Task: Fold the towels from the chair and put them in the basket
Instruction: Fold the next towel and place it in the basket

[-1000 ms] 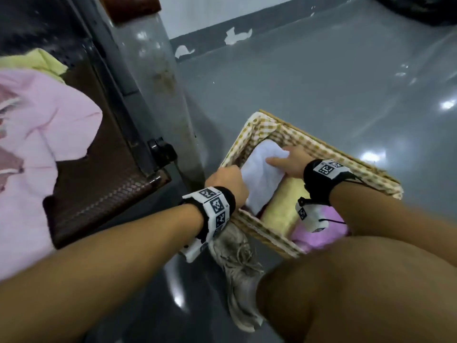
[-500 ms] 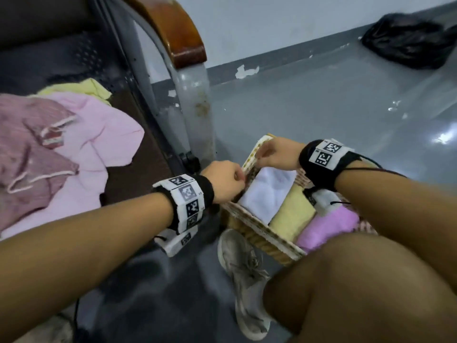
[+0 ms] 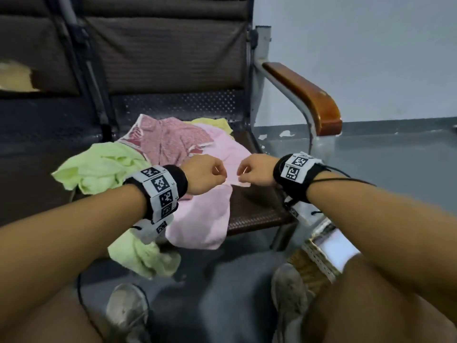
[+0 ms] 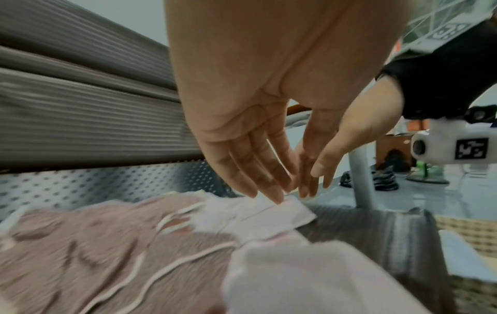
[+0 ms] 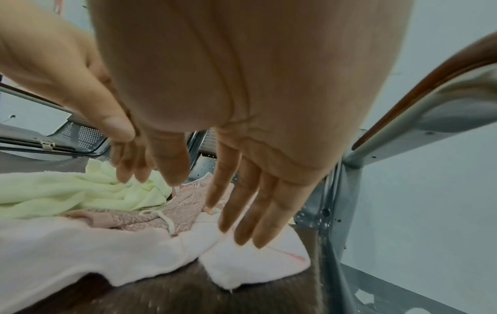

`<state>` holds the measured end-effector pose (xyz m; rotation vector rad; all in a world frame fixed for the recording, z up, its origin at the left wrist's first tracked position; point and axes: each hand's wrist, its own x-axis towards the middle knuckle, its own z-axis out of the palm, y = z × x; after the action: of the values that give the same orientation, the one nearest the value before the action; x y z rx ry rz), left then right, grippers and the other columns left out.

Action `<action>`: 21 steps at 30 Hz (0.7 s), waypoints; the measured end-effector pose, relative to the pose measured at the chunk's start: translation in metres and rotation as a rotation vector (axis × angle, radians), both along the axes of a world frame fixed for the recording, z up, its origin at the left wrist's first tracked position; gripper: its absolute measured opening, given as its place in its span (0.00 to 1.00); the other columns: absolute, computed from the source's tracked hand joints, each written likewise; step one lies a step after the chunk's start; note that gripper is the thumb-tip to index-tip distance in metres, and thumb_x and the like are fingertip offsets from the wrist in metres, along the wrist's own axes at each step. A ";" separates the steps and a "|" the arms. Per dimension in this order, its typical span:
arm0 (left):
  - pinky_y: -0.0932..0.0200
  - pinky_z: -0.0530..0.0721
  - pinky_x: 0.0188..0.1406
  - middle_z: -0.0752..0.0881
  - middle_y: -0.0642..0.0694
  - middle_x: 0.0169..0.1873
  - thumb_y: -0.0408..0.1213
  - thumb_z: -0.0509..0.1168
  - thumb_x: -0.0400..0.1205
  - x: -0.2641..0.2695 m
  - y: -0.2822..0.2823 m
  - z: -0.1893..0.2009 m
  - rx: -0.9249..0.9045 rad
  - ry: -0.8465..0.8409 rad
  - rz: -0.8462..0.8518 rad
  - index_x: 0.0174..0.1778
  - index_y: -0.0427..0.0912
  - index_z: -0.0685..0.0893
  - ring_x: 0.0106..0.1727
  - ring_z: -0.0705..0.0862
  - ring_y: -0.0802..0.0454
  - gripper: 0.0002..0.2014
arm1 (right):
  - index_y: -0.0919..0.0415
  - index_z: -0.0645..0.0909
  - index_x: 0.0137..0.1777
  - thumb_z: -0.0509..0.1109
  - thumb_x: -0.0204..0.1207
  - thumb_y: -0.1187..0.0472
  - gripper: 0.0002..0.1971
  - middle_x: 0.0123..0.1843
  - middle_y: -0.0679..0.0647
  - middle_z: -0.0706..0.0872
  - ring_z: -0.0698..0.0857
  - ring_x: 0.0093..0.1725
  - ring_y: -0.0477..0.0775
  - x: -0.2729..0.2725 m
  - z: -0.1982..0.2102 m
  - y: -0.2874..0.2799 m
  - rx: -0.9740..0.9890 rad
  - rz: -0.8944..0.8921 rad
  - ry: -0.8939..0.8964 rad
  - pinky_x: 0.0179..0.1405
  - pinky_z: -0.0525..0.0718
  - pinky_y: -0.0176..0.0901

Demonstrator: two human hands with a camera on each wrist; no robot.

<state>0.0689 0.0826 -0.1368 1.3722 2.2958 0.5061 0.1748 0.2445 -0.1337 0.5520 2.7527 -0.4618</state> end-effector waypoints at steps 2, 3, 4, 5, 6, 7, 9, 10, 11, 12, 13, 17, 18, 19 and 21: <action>0.59 0.79 0.56 0.88 0.50 0.57 0.42 0.65 0.82 -0.016 -0.012 -0.016 -0.051 0.020 0.033 0.59 0.47 0.88 0.58 0.85 0.49 0.12 | 0.55 0.83 0.69 0.69 0.80 0.53 0.19 0.69 0.53 0.85 0.82 0.67 0.55 -0.018 -0.011 -0.002 0.040 0.022 0.024 0.65 0.76 0.41; 0.61 0.77 0.55 0.88 0.49 0.59 0.42 0.65 0.82 -0.022 -0.016 -0.025 -0.075 0.017 0.046 0.62 0.47 0.86 0.59 0.84 0.48 0.14 | 0.56 0.80 0.73 0.69 0.80 0.53 0.22 0.72 0.55 0.83 0.81 0.70 0.56 -0.023 -0.019 -0.001 0.063 0.035 0.031 0.68 0.75 0.42; 0.62 0.76 0.54 0.87 0.50 0.58 0.43 0.65 0.83 -0.026 -0.019 -0.035 -0.097 0.007 0.058 0.65 0.47 0.85 0.60 0.84 0.48 0.15 | 0.57 0.77 0.76 0.70 0.79 0.52 0.25 0.75 0.56 0.80 0.78 0.73 0.58 -0.027 -0.029 0.002 0.088 0.051 0.033 0.71 0.73 0.43; 0.62 0.76 0.54 0.87 0.50 0.57 0.45 0.65 0.83 -0.030 -0.020 -0.044 -0.116 -0.005 0.067 0.65 0.48 0.84 0.60 0.84 0.48 0.16 | 0.57 0.73 0.79 0.72 0.78 0.51 0.30 0.77 0.58 0.77 0.76 0.75 0.60 -0.030 -0.039 0.006 0.116 0.069 0.011 0.74 0.72 0.45; 0.60 0.78 0.55 0.87 0.51 0.56 0.46 0.66 0.83 -0.033 -0.021 -0.052 -0.131 -0.018 0.072 0.65 0.48 0.83 0.59 0.84 0.48 0.15 | 0.57 0.69 0.81 0.74 0.76 0.48 0.35 0.79 0.60 0.75 0.74 0.77 0.61 -0.031 -0.049 0.011 0.147 0.091 -0.042 0.76 0.71 0.48; 0.57 0.80 0.59 0.88 0.51 0.56 0.46 0.66 0.82 -0.036 -0.020 -0.059 -0.140 -0.029 0.075 0.64 0.48 0.84 0.59 0.85 0.47 0.15 | 0.58 0.67 0.83 0.75 0.75 0.45 0.39 0.80 0.62 0.73 0.73 0.77 0.63 -0.033 -0.056 0.015 0.187 0.117 -0.112 0.77 0.71 0.51; 0.55 0.81 0.61 0.88 0.50 0.57 0.45 0.68 0.81 -0.041 -0.016 -0.065 -0.140 -0.057 0.079 0.63 0.47 0.84 0.59 0.85 0.47 0.15 | 0.60 0.70 0.80 0.72 0.77 0.42 0.36 0.77 0.63 0.76 0.76 0.74 0.65 -0.037 -0.062 0.026 0.254 0.155 -0.187 0.74 0.74 0.54; 0.58 0.82 0.58 0.88 0.50 0.57 0.44 0.69 0.81 -0.044 -0.015 -0.066 -0.119 -0.082 0.093 0.63 0.47 0.84 0.58 0.85 0.48 0.15 | 0.59 0.75 0.76 0.71 0.79 0.45 0.29 0.73 0.62 0.79 0.79 0.71 0.65 -0.041 -0.063 0.032 0.273 0.165 -0.169 0.71 0.77 0.53; 0.60 0.81 0.52 0.88 0.49 0.57 0.43 0.69 0.81 -0.047 -0.013 -0.067 -0.087 -0.116 0.118 0.63 0.48 0.84 0.56 0.86 0.48 0.14 | 0.57 0.80 0.71 0.69 0.81 0.50 0.21 0.70 0.60 0.82 0.81 0.68 0.64 -0.045 -0.063 0.036 0.292 0.172 -0.134 0.67 0.80 0.51; 0.61 0.82 0.48 0.88 0.49 0.56 0.42 0.70 0.81 -0.049 -0.013 -0.068 -0.055 -0.148 0.145 0.62 0.48 0.84 0.54 0.86 0.49 0.14 | 0.57 0.83 0.66 0.67 0.81 0.55 0.16 0.66 0.59 0.85 0.83 0.65 0.63 -0.050 -0.062 0.037 0.313 0.172 -0.109 0.64 0.82 0.50; 0.62 0.81 0.45 0.89 0.49 0.55 0.42 0.71 0.81 -0.051 -0.012 -0.069 -0.038 -0.166 0.166 0.62 0.49 0.84 0.52 0.87 0.50 0.13 | 0.57 0.85 0.63 0.65 0.81 0.58 0.13 0.64 0.59 0.86 0.84 0.63 0.63 -0.053 -0.061 0.037 0.328 0.165 -0.096 0.61 0.83 0.50; 0.61 0.80 0.57 0.84 0.47 0.66 0.46 0.76 0.76 -0.057 -0.014 -0.070 -0.003 -0.098 0.166 0.77 0.50 0.72 0.61 0.84 0.49 0.33 | 0.58 0.80 0.58 0.63 0.82 0.59 0.09 0.55 0.59 0.87 0.84 0.57 0.64 -0.065 -0.055 0.024 0.068 0.101 0.125 0.55 0.82 0.49; 0.62 0.79 0.59 0.81 0.47 0.69 0.48 0.78 0.73 -0.057 -0.015 -0.067 0.068 -0.090 0.160 0.79 0.51 0.68 0.63 0.83 0.49 0.40 | 0.57 0.80 0.55 0.64 0.81 0.61 0.06 0.50 0.58 0.87 0.85 0.52 0.62 -0.068 -0.049 0.017 -0.083 0.090 0.235 0.52 0.82 0.49; 0.66 0.79 0.57 0.82 0.47 0.68 0.50 0.79 0.71 -0.058 -0.015 -0.063 0.155 -0.089 0.150 0.79 0.52 0.68 0.61 0.83 0.51 0.42 | 0.56 0.79 0.52 0.64 0.80 0.63 0.05 0.46 0.56 0.87 0.85 0.47 0.60 -0.071 -0.042 0.009 -0.219 0.105 0.343 0.47 0.82 0.49; 0.64 0.79 0.48 0.87 0.50 0.56 0.51 0.77 0.74 -0.058 -0.013 -0.057 0.286 -0.061 0.151 0.72 0.52 0.76 0.51 0.84 0.54 0.31 | 0.57 0.81 0.51 0.65 0.78 0.66 0.06 0.42 0.52 0.86 0.83 0.40 0.51 -0.077 -0.028 -0.006 -0.401 0.169 0.500 0.41 0.82 0.46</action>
<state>0.0110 0.0699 -0.1935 1.2912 2.3563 0.9420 0.0975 0.2388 -0.1619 0.1083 2.9915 -1.2121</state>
